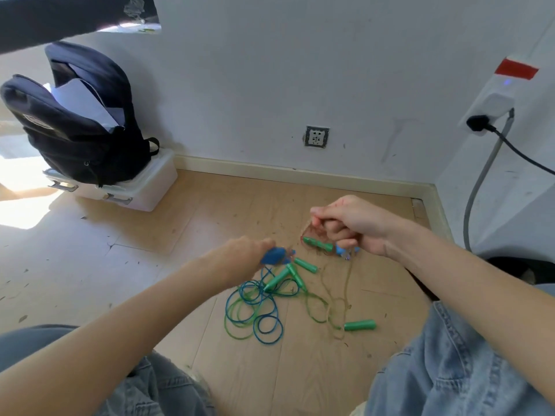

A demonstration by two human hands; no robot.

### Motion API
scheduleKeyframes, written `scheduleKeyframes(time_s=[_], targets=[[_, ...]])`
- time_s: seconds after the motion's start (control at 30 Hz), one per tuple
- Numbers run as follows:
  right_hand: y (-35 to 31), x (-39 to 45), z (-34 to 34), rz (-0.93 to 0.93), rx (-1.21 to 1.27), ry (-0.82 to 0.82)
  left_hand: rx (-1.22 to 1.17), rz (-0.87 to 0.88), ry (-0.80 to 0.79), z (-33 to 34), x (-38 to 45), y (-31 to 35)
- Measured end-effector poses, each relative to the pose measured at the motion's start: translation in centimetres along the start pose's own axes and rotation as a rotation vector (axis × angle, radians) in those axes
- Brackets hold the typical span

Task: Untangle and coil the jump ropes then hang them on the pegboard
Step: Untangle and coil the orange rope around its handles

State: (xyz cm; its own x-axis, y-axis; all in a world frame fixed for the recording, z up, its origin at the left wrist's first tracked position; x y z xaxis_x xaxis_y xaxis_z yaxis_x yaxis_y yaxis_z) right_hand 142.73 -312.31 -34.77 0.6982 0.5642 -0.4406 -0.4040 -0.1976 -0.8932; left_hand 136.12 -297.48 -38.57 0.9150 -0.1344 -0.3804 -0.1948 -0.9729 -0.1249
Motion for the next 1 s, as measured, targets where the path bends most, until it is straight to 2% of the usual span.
scheduleKeyframes(time_s=[0.1, 0.17, 0.23, 0.27, 0.33, 0.4, 0.47, 0.53, 0.63, 0.73, 0.77, 0.8, 0.9, 1.0], targets=[[0.6, 0.2, -0.1, 0.017, -0.093, 0.037, 0.054, 0.265, 0.003, -0.6, -0.8, 3.3], [1.2, 0.3, -0.1, 0.018, -0.250, 0.061, -0.065, 0.405, 0.062, -2.0, -1.8, 4.1], [1.3, 0.3, -0.1, -0.002, -0.398, 0.057, -0.225, 0.451, 0.191, -3.9, -2.7, 3.6], [1.4, 0.3, 0.1, 0.001, -0.412, 0.023, -0.331, 0.426, 0.287, -5.0, -3.1, 2.8], [1.4, 0.3, 0.4, 0.042, -0.286, -0.079, -0.642, 0.304, 0.455, -6.7, -3.6, 0.9], [1.4, 0.3, 1.0, 0.067, -0.203, -0.187, -0.970, 0.255, 0.513, -7.4, -3.7, -0.1], [1.7, 0.2, 1.6, 0.086, -0.222, -0.272, -1.158, 0.270, 0.494, -7.6, -3.6, 0.0], [2.2, 0.2, 1.8, 0.089, -0.232, -0.301, -1.244, 0.257, 0.440, -7.7, -3.2, -0.1], [1.4, 0.3, 1.3, -0.034, -0.183, -0.280, -1.287, 0.209, 0.292, -7.1, -2.7, -0.7], [0.1, 0.3, 1.2, -0.091, 0.193, -0.375, -1.318, 0.222, 0.162, -6.4, -2.4, -0.2], [-0.1, 0.2, 1.6, -0.106, 0.223, -0.418, -1.376, 0.216, 0.141, -6.3, -2.3, -0.3], [0.0, 0.1, 2.0, -0.126, 0.175, -0.418, -1.455, 0.194, 0.134, -6.3, -2.2, -0.6], [0.1, 0.3, 2.2, -0.207, -0.111, -0.251, -1.689, 0.030, 0.181, -5.8, -1.6, -2.5], [0.4, 0.0, 2.5, -0.130, -0.263, -0.273, -1.607, -0.226, 0.217, -4.1, -0.9, -3.9]])
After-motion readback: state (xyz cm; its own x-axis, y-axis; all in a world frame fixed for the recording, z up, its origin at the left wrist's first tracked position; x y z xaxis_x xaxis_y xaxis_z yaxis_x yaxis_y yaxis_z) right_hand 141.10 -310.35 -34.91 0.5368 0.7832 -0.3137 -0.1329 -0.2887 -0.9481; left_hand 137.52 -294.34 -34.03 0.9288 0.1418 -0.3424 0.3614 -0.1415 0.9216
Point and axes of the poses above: each hand's wrist, its own x-axis towards the middle knuckle, its own z-axis out of the palm, y = z × x, the point moved 5 cm from there along x, towards the middle knuckle, and after that the axes turned 13 degrees about x, right-handed, at the moved point
